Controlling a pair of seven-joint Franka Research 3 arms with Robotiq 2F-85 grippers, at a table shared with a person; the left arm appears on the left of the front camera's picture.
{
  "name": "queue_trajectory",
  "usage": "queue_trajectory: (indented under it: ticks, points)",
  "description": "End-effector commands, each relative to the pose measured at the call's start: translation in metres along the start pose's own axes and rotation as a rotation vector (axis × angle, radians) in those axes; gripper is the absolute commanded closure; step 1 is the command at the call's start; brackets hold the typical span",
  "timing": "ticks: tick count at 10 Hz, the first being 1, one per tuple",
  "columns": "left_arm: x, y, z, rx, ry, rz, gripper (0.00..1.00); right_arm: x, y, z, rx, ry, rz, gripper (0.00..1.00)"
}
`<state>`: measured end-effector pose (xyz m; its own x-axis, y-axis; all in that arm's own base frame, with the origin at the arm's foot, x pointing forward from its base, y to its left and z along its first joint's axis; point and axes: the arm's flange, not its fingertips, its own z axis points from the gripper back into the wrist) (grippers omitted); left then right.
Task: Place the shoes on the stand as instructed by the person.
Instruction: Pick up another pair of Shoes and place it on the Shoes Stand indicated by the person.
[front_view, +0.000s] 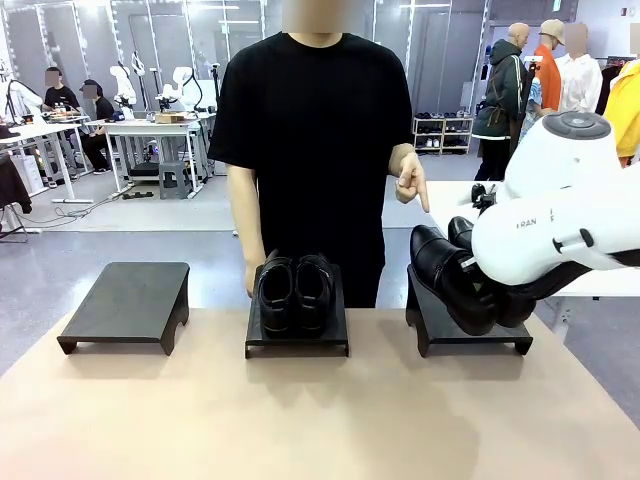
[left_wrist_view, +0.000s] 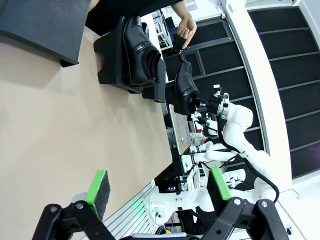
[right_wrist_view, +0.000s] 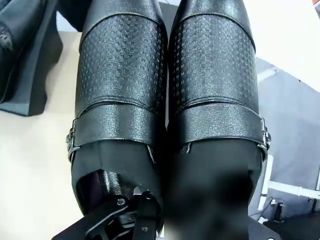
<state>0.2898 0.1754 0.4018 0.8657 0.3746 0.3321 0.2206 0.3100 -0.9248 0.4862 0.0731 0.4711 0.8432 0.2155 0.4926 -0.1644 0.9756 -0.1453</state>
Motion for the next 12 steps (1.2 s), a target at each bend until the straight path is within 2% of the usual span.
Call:
queue_trajectory:
  ticks: [1,4,6,12]
  points:
    - [0.000,0.000,0.001,-0.017,0.000,-0.014,0.00,0.028,-0.003,-0.014,-0.048,-0.044,-0.067,0.91]
    - [0.000,0.000,0.001,-0.017,0.000,-0.014,0.00,0.043,-0.014,-0.036,-0.014,-0.027,-0.116,0.91]
    - [0.000,0.000,0.001,-0.017,0.000,-0.014,0.00,0.056,-0.023,-0.046,0.056,-0.012,-0.152,0.91]
    - [0.000,0.000,0.001,-0.017,0.000,-0.014,0.00,0.070,-0.034,-0.083,0.079,0.047,-0.209,0.91]
